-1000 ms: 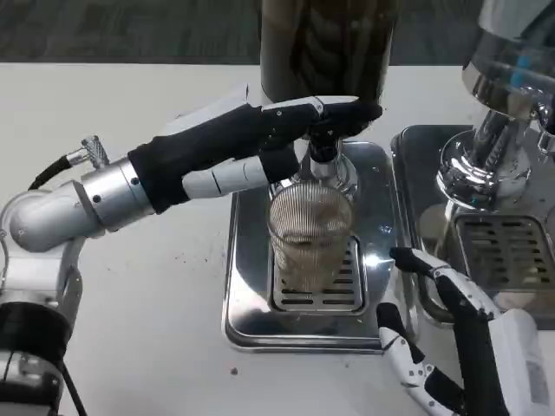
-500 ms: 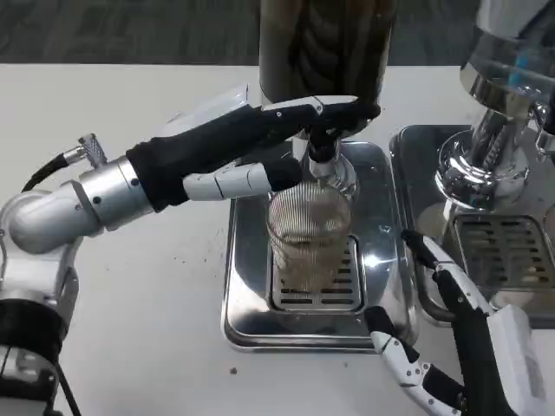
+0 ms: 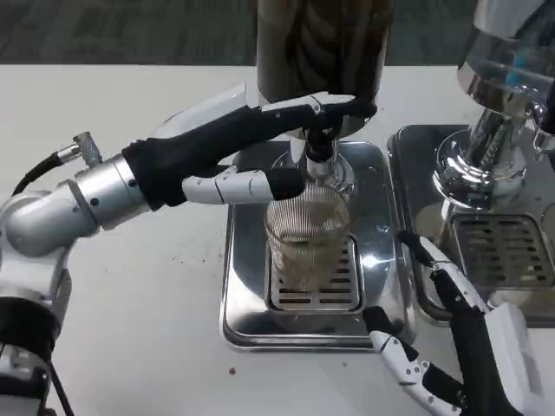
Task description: Grasp the cup under the faucet to collect the drink, then remove the cup.
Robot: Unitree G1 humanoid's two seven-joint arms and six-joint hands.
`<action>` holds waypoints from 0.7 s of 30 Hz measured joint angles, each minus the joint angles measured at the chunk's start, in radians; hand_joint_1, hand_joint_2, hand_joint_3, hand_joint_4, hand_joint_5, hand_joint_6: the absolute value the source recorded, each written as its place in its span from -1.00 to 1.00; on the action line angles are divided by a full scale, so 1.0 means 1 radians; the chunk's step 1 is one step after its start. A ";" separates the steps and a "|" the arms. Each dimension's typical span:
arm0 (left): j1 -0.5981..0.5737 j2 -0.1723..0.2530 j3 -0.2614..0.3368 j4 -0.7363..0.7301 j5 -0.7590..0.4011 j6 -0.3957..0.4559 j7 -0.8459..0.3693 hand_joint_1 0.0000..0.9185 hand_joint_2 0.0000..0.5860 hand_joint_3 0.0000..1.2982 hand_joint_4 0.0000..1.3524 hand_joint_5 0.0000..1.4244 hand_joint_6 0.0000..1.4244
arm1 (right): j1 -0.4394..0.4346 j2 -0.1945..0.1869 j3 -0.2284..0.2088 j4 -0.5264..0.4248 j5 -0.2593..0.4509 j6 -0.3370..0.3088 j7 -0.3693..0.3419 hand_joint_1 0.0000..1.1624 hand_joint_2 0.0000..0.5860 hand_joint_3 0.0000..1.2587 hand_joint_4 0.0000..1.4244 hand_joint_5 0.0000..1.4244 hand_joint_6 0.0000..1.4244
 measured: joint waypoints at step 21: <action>0.000 0.023 -0.030 0.006 0.042 -0.061 0.061 -1.00 -0.78 -0.81 -1.00 -1.00 -1.00 | -0.004 0.001 -0.004 -0.007 0.003 0.000 0.029 -0.19 0.06 -0.80 -0.88 -0.81 -0.72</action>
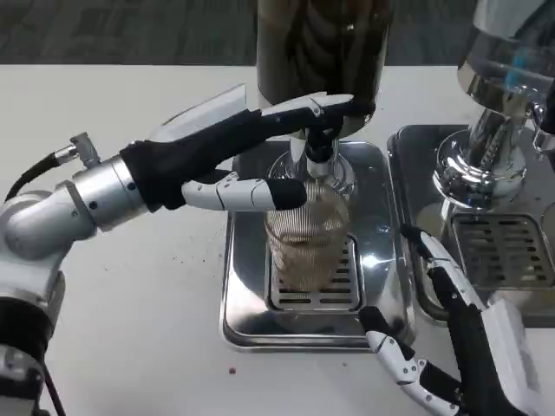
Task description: Grasp the cup under the faucet to collect the drink, then remove the cup.
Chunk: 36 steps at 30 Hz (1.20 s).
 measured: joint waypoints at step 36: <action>0.000 0.064 -0.078 0.000 0.143 -0.112 0.199 -1.00 -0.77 -0.81 -1.00 -1.00 -1.00 | -0.068 0.005 -0.022 0.000 0.096 0.056 0.159 0.02 -0.23 -0.99 -1.00 -0.99 -0.84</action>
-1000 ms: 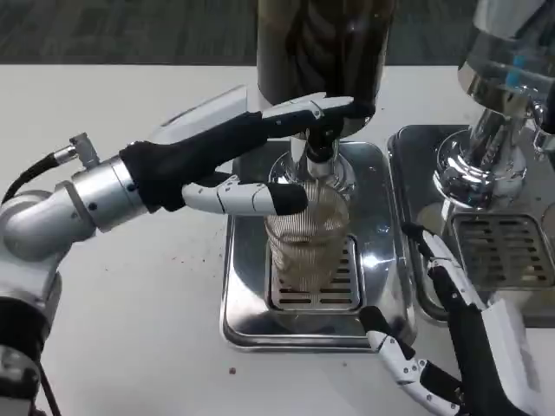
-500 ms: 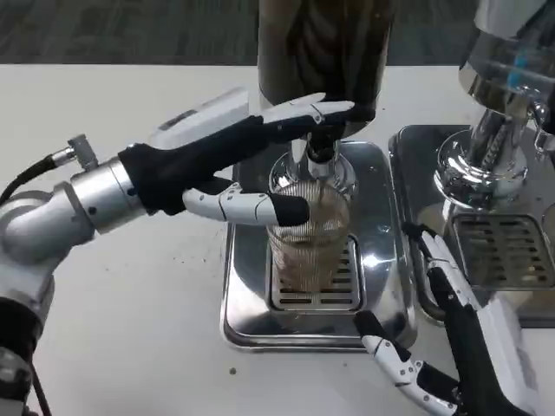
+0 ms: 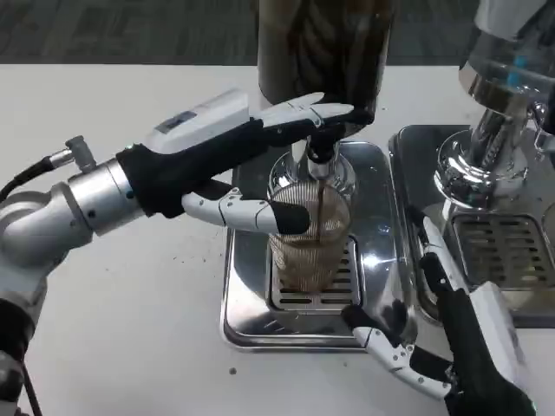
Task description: Grasp the cup under the faucet to collect the drink, then remove the cup.
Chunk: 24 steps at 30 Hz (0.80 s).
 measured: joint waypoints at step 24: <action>0.000 0.012 -0.021 -0.004 0.001 -0.005 0.025 -1.00 -0.76 -0.80 -1.00 -1.00 -1.00 | -0.163 0.005 -0.017 0.137 0.138 0.018 0.121 0.06 -0.25 -1.00 -1.00 -1.00 -0.84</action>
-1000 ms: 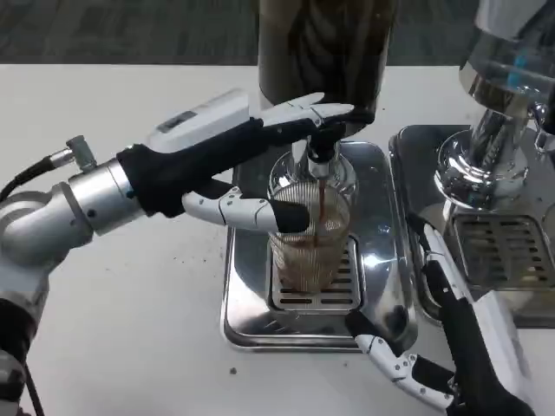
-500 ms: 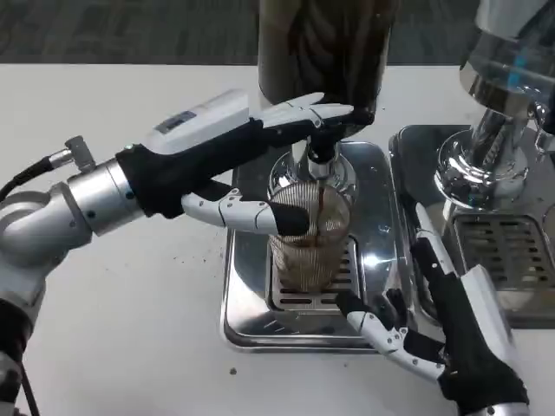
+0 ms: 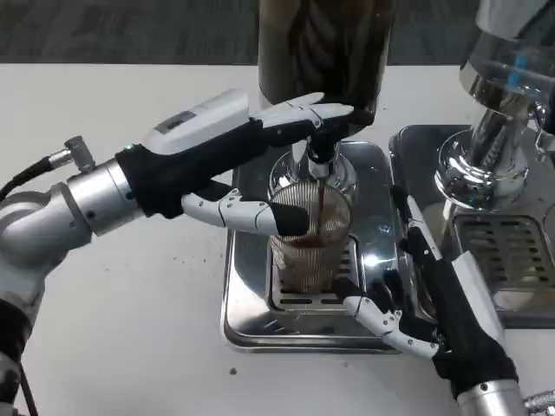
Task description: Grasp the cup under the faucet to collect the drink, then remove the cup.
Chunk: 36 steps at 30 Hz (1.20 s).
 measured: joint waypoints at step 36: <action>0.002 0.015 -0.007 -0.011 0.000 -0.001 0.007 -1.00 -0.76 -0.79 -1.00 -1.00 -1.00 | -0.109 0.014 -0.002 0.114 0.043 -0.003 0.042 0.05 -0.23 -1.00 -1.00 -1.00 -0.84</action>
